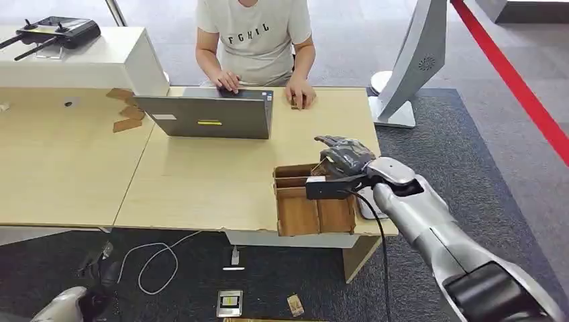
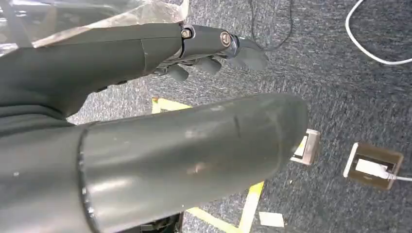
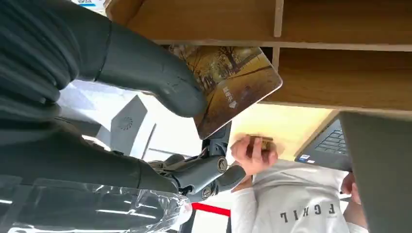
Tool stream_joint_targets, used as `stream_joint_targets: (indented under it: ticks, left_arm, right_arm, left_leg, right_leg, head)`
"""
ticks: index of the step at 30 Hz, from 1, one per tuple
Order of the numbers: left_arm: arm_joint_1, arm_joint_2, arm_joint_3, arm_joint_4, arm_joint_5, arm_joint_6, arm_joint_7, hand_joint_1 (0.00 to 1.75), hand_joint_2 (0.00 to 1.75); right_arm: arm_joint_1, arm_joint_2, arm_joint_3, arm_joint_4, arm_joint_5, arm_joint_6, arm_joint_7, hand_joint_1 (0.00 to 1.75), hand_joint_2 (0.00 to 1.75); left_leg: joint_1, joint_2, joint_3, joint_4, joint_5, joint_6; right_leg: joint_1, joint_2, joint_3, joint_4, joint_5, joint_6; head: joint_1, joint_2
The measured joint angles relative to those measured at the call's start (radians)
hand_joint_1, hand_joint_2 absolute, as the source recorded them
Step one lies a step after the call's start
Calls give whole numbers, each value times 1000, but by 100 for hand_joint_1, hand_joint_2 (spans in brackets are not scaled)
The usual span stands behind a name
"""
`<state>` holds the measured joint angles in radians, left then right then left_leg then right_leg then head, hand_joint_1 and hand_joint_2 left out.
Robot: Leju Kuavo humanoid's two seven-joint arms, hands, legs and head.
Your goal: Pass the card to the sensor for recognition and then transmit it.
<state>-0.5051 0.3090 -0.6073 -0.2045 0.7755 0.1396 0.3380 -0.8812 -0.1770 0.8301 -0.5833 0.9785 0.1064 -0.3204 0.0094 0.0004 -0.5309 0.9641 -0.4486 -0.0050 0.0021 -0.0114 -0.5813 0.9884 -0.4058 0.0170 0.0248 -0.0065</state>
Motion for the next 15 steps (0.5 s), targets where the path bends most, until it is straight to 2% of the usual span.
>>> stream_joint_targets:
  ticks: [15]
  left_arm:
    - [11, 0, 21, 0, -5, 13, -15, 0, 0]
  right_arm:
    - [-36, 19, 0, 12, 0, -18, -13, 175, 175]
  left_leg:
    - [0, 0, 0, 0, 0, 0]
  right_leg:
    - [0, 0, 0, 0, 0, 0]
  head:
    - [0, 0]
